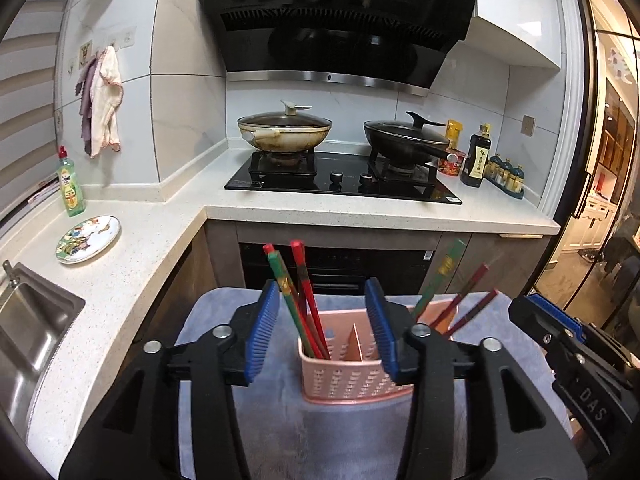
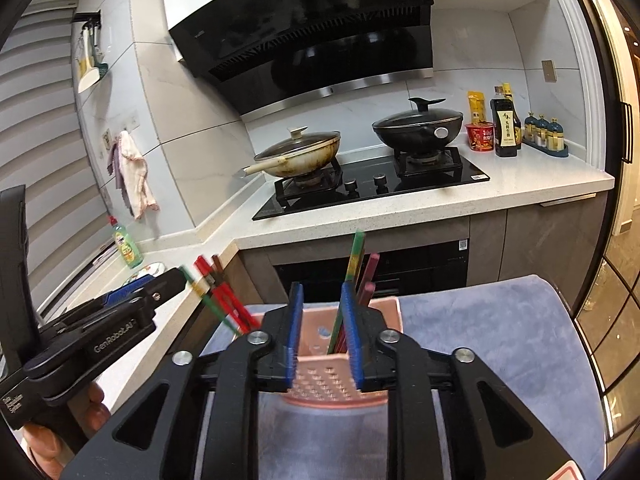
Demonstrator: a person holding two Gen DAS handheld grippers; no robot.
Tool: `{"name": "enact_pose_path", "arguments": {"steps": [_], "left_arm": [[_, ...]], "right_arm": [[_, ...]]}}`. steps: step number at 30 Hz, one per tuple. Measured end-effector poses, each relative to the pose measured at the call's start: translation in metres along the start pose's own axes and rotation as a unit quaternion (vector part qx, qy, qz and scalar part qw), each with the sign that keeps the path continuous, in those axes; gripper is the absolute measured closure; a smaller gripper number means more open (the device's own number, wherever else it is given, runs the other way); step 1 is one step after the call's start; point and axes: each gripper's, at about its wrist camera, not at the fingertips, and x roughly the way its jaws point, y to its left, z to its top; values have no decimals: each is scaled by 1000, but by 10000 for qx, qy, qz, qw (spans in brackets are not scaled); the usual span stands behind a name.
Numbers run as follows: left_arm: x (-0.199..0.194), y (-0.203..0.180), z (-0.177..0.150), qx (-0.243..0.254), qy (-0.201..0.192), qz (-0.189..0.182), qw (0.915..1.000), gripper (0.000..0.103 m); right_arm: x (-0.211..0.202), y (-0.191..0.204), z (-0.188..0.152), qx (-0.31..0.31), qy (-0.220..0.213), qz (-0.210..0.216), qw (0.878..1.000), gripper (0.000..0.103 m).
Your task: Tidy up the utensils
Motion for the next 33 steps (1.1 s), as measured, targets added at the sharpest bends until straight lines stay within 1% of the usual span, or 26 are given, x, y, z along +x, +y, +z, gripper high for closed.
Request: {"name": "enact_pose_path", "arguments": {"steps": [2,4,6,8,9,13,17,23,26,27,29,30,33], "left_arm": [[-9,-3,-6,43,-19,63,10000,49],[-21,-6,-14,101,-27,197,9998,39],[-32,-10,-24,177,-41,310,9994,37],[-40,-12,-32,218,-13,364,9991,33],[-45,-14,-37,235,8,386,9990,31],[-59,-17,-55,273,117,447,9986,30],[-69,-17,-71,231,247,476,9983,30],[-81,-17,-92,174,440,545,9974,29],[-84,-16,-100,178,532,583,9967,27],[-85,-16,-102,178,554,591,9966,27],[-85,-16,-105,171,619,606,9961,27],[-85,-15,-107,158,659,605,9959,26],[-85,-15,-110,129,728,628,9953,23]], "right_arm": [[-12,5,-10,-134,35,-20,9999,75],[-24,9,-23,-239,109,-10,9997,72],[-34,11,-34,-297,176,-10,9994,67],[-43,13,-44,-362,242,-40,9990,59],[-48,14,-50,-391,290,-63,9988,57],[-66,16,-68,-454,384,-166,9981,51],[-80,14,-82,-495,467,-296,9972,51],[-94,10,-98,-476,643,-353,9962,51],[-97,12,-106,-552,739,-392,9950,51],[-98,13,-107,-557,761,-379,9948,50],[-100,14,-110,-560,795,-361,9946,44],[-100,14,-112,-567,802,-382,9944,43],[-101,15,-113,-608,814,-455,9938,38]]}}
